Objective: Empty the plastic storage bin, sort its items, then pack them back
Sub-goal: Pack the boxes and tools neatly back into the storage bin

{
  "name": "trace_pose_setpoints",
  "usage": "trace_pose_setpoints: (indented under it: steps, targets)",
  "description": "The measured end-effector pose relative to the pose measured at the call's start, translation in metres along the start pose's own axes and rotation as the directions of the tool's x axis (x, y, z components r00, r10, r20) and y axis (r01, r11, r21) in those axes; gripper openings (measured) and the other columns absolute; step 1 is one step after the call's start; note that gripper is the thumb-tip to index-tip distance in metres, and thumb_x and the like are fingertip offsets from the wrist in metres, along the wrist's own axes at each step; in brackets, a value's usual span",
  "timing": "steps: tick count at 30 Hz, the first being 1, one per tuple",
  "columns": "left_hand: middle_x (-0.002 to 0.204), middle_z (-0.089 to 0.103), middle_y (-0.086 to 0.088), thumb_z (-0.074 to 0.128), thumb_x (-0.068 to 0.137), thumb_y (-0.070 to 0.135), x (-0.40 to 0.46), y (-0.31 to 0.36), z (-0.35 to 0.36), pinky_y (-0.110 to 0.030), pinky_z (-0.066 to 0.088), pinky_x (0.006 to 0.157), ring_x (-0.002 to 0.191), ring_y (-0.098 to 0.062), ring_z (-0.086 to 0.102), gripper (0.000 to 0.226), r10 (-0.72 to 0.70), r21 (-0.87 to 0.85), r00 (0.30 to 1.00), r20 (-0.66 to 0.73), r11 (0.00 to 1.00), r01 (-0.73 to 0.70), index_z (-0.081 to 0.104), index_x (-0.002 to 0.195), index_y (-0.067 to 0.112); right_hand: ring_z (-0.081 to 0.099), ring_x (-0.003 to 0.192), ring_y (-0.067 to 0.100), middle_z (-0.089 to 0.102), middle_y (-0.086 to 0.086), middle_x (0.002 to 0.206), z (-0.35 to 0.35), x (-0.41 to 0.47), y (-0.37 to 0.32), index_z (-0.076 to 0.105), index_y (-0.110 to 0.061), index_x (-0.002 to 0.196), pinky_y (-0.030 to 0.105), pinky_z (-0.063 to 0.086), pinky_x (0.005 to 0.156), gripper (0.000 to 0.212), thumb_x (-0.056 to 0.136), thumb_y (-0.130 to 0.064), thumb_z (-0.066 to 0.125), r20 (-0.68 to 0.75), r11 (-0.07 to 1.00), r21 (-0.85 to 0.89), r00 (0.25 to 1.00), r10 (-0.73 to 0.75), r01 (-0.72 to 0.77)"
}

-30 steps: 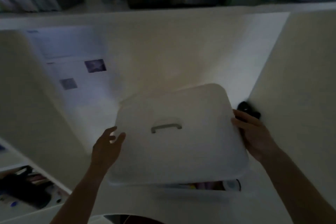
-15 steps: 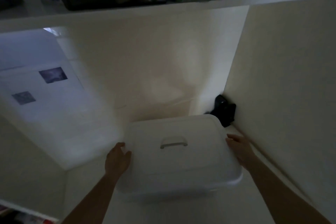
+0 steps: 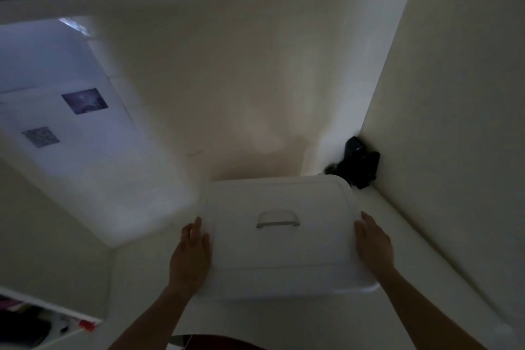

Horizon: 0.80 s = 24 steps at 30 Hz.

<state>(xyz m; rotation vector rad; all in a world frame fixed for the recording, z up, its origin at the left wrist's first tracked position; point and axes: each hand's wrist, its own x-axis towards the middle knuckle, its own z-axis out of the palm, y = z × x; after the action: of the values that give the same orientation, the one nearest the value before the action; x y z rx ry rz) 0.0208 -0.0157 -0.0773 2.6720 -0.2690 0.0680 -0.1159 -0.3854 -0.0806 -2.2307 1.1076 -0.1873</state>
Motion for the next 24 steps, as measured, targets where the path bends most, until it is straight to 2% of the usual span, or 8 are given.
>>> trace_pose_setpoints:
  steps: [2, 5, 6, 8, 10, 12, 16, 24]
  targets:
    - [0.141, 0.043, -0.010, 0.041, 0.099, 0.029, -0.003, 0.000, 0.001, -0.039, 0.054, 0.078, 0.107, -0.035, 0.061, 0.049, -0.018, -0.016, 1.000, 0.000, 1.000, 0.018, 0.037, 0.147, 0.016, 0.052, 0.125, 0.034, 0.053, 0.011, 0.142, 0.000, -0.002, 0.000, 0.035, -0.025, 0.150, 0.046, 0.041, 0.103, 0.048, 0.104, -0.037, 0.033, 0.015, 0.999, -0.053, 1.000, 0.011, -0.010]
    - [0.134, 0.051, -0.021, 0.034, 0.090, 0.035, 0.003, 0.000, 0.004, -0.049, 0.054, 0.081, 0.109, -0.043, 0.058, 0.054, 0.039, 0.131, 0.994, -0.100, 0.991, -0.026, 0.051, 0.132, 0.007, 0.044, 0.129, 0.037, 0.047, 0.013, 0.145, 0.001, -0.013, -0.008, 0.031, -0.024, 0.151, 0.048, 0.039, 0.104, 0.053, 0.102, -0.043, 0.035, -0.038, 0.974, -0.224, 0.999, -0.033, 0.024]
    - [0.139, 0.048, -0.024, 0.035, 0.089, 0.037, 0.006, 0.002, 0.006, -0.051, 0.050, 0.090, 0.118, -0.044, 0.053, 0.055, 0.077, 0.176, 0.990, -0.121, 0.983, -0.055, 0.053, 0.130, 0.005, 0.038, 0.135, 0.036, 0.041, 0.012, 0.151, 0.004, -0.020, -0.010, 0.030, -0.025, 0.152, 0.048, 0.035, 0.109, 0.057, 0.100, -0.049, 0.034, -0.073, 0.957, -0.283, 0.993, -0.095, 0.071]
    - [0.155, 0.031, -0.018, 0.039, 0.092, 0.046, 0.007, 0.011, 0.007, -0.048, 0.032, 0.111, 0.141, -0.038, 0.033, 0.062, 0.154, 0.211, 0.980, -0.123, 0.969, -0.126, 0.044, 0.142, 0.010, 0.023, 0.147, 0.032, 0.026, 0.007, 0.160, 0.013, -0.035, -0.015, 0.025, -0.034, 0.154, 0.046, 0.019, 0.118, 0.067, 0.095, -0.065, 0.026, -0.060, 0.906, -0.370, 0.968, -0.243, 0.204]
    - [0.163, 0.013, -0.006, 0.037, 0.093, 0.059, 0.001, 0.017, 0.011, -0.046, 0.017, 0.119, 0.150, -0.029, 0.012, 0.070, 0.232, 0.246, 0.972, -0.045, 0.945, -0.215, 0.024, 0.154, 0.028, 0.009, 0.151, 0.031, 0.014, 0.005, 0.164, 0.026, -0.045, -0.013, 0.013, -0.044, 0.154, 0.046, 0.006, 0.121, 0.073, 0.088, -0.075, 0.015, 0.042, 0.851, -0.427, 0.947, -0.318, 0.305]
    - [0.164, 0.005, -0.001, 0.033, 0.091, 0.068, -0.004, 0.015, 0.019, -0.050, 0.014, 0.120, 0.151, -0.027, 0.003, 0.072, 0.287, 0.287, 0.958, 0.023, 0.916, -0.282, 0.013, 0.154, 0.039, 0.001, 0.152, 0.032, 0.009, 0.006, 0.165, 0.033, -0.050, -0.006, 0.007, -0.047, 0.154, 0.050, 0.002, 0.122, 0.075, 0.087, -0.080, 0.013, 0.070, 0.814, -0.482, 0.940, -0.335, 0.326]
    - [0.164, 0.000, 0.000, 0.028, 0.089, 0.074, -0.002, 0.012, 0.026, -0.053, 0.014, 0.119, 0.151, -0.027, -0.004, 0.075, 0.252, 0.331, 0.966, 0.061, 0.908, -0.258, 0.007, 0.153, 0.042, 0.004, 0.151, 0.035, 0.013, 0.008, 0.164, 0.036, -0.049, -0.005, 0.015, -0.044, 0.154, 0.053, 0.007, 0.121, 0.079, 0.085, -0.082, 0.022, 0.029, 0.795, -0.518, 0.935, -0.353, 0.316]
    - [0.163, 0.012, 0.000, 0.032, 0.086, 0.074, 0.007, 0.010, 0.026, -0.053, 0.020, 0.116, 0.151, -0.028, 0.006, 0.073, 0.231, 0.300, 0.969, 0.089, 0.921, -0.247, 0.020, 0.151, 0.043, 0.000, 0.152, 0.033, 0.011, 0.008, 0.165, 0.035, -0.047, -0.012, 0.018, -0.044, 0.154, 0.052, 0.000, 0.121, 0.082, 0.083, -0.085, 0.015, 0.060, 0.797, -0.516, 0.942, -0.330, 0.313]
